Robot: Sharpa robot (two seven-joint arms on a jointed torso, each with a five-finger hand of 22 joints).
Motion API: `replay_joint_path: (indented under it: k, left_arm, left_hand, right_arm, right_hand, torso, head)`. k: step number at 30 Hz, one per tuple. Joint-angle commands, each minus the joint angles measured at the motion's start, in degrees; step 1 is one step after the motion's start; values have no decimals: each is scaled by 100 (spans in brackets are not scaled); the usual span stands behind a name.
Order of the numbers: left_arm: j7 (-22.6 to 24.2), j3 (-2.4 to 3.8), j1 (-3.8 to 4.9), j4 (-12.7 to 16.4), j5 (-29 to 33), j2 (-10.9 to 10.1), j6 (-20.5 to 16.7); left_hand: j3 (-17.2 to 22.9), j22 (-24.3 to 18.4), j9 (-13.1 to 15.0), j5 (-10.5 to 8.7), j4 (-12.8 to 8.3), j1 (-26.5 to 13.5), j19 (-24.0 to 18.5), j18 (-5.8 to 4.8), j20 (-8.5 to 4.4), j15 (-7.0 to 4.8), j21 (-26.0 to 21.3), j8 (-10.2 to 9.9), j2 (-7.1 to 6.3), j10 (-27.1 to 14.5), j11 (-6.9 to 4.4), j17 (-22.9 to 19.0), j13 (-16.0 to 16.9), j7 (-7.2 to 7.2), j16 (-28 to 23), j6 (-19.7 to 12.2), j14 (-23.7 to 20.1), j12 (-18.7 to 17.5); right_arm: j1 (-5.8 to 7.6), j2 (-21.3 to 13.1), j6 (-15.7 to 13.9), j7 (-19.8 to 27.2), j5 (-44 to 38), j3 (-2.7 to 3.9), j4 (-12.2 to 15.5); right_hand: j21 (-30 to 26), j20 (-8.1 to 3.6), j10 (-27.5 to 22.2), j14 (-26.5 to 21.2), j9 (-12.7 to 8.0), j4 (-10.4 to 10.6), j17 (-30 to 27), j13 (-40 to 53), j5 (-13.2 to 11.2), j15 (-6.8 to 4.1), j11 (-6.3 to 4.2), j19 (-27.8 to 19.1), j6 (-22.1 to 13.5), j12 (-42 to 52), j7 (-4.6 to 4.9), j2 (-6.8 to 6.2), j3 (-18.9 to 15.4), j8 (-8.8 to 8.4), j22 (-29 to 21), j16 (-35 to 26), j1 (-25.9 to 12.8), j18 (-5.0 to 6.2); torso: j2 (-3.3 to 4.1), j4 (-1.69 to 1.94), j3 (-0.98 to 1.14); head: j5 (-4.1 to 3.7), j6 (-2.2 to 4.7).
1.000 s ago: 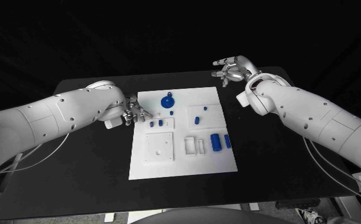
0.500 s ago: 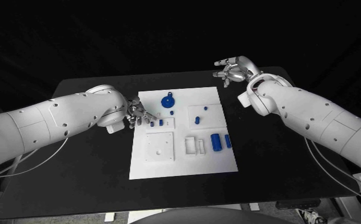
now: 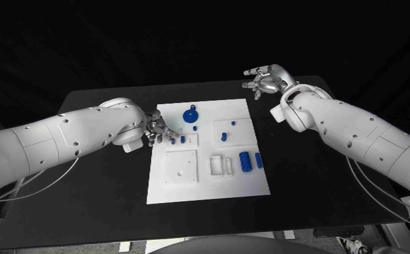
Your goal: Assemble the parts on the task board
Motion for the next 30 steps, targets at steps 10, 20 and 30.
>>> replay_joint_path:
  k: [10, 20, 30]
  left_arm:
    - [-161, -3, -20, 12, -275, -4, 121]
    - [-169, -4, -21, 47, -297, 1, 227]
    - [-152, -8, -60, -7, -288, 68, 294]
  left_hand:
    - [36, 109, 340, -7, 174, 49, 27, -36, -9, -8, 47, 41, -120, 65, 17, 31, 28, -65, 51, 149, 19, 56]
    - [22, 108, 687, -9, 153, 46, 22, -41, -12, -10, 62, 8, -92, 69, 15, 39, 36, -69, 65, 95, 21, 66]
    - [-60, 109, 657, -7, -26, 42, 14, -31, -2, -3, 80, 1, 63, 65, 23, 36, 39, -58, 71, 72, 17, 76]
  right_arm:
    - [-3, -3, 35, 32, -30, 4, 12]
    - [-3, -4, 35, 32, -30, 4, 17]
    - [-4, 2, 35, 35, -29, 4, 16]
  right_hand:
    - [9, -8, -6, -12, -8, 13, -1, -10, 24, -8, -1, -48, -26, -36, 30, -55, 30, -35, 7, -35, -18, 30]
    - [9, -8, -6, -12, -8, 13, -1, -10, 24, -8, -1, -48, -26, -36, 30, -55, 30, -35, 7, -35, -18, 30]
    - [9, -8, -6, -12, -8, 13, -1, -10, 24, -8, -1, -48, -26, -36, 30, -55, 30, -35, 7, -35, -18, 30]
  torso:
    - [6, 2, -6]
    - [5, 4, -7]
    - [6, 5, -8]
  head:
    - [-16, -15]
    - [-36, -23]
    - [-34, -42]
